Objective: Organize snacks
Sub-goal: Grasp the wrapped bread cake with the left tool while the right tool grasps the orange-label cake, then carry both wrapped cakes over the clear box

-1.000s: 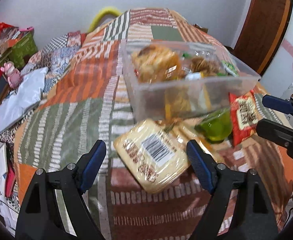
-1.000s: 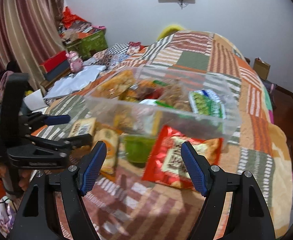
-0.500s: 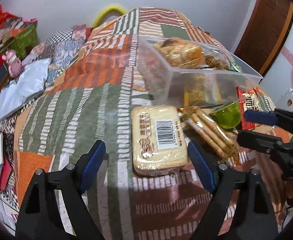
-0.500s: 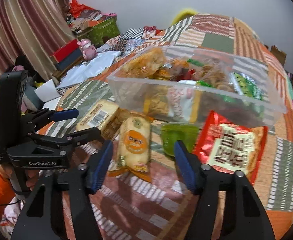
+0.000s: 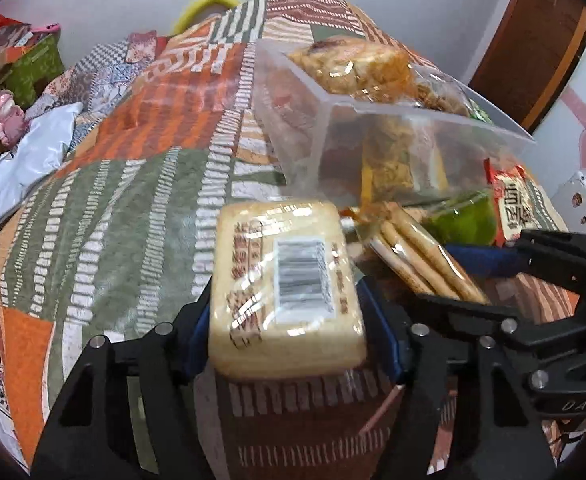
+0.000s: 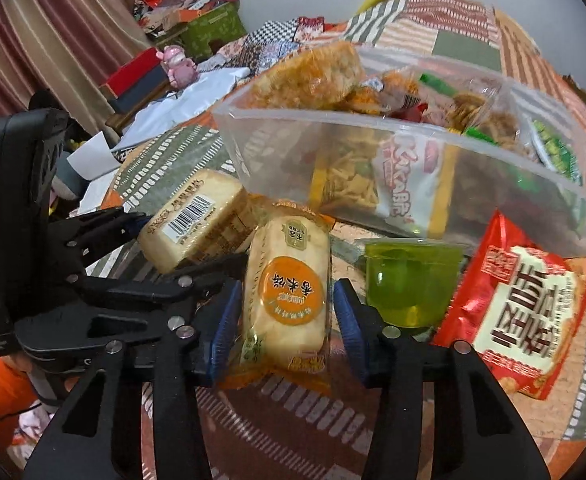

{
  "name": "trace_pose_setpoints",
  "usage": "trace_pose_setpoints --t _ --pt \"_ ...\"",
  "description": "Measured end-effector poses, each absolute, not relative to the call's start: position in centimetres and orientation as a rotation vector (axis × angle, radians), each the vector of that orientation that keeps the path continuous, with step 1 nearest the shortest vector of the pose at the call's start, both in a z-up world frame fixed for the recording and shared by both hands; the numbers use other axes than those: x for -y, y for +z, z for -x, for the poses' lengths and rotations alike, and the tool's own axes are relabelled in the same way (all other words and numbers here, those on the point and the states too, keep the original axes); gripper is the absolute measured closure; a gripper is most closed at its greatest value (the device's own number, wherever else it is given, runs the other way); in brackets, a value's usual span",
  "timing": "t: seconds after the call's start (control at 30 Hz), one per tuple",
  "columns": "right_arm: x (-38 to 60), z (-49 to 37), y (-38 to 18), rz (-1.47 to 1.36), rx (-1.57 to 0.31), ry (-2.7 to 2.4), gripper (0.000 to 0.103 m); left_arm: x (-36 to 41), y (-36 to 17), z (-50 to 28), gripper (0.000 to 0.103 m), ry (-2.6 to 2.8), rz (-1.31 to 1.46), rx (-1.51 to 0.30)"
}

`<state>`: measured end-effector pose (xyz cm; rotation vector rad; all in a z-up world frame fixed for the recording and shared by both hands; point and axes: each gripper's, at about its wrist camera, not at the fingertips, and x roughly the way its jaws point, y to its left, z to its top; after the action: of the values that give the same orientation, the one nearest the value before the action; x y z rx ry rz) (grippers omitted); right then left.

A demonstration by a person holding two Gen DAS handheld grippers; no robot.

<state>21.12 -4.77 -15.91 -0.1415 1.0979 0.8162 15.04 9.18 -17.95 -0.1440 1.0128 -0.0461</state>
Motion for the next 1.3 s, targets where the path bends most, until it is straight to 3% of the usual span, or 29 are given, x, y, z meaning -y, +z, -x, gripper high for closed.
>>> trace_pose_setpoints --t 0.1,0.23,0.93,1.3 --pt "4.6 -21.2 -16.3 0.14 -1.107 0.818 0.061 -9.4 -17.9 -15.2 0.048 -0.051 0.15 -1.001" --pt "4.4 -21.1 -16.1 0.146 -1.098 0.82 0.066 -9.4 -17.8 -14.9 0.048 -0.054 0.152 -0.993" --pt "8.0 -19.1 -9.6 0.127 -0.887 0.759 0.067 -7.5 -10.5 -11.5 0.048 -0.073 0.126 -0.839" --pt "11.7 -21.1 -6.4 0.07 -0.803 0.682 0.067 -5.6 -6.5 -13.7 0.048 -0.1 0.126 -0.776"
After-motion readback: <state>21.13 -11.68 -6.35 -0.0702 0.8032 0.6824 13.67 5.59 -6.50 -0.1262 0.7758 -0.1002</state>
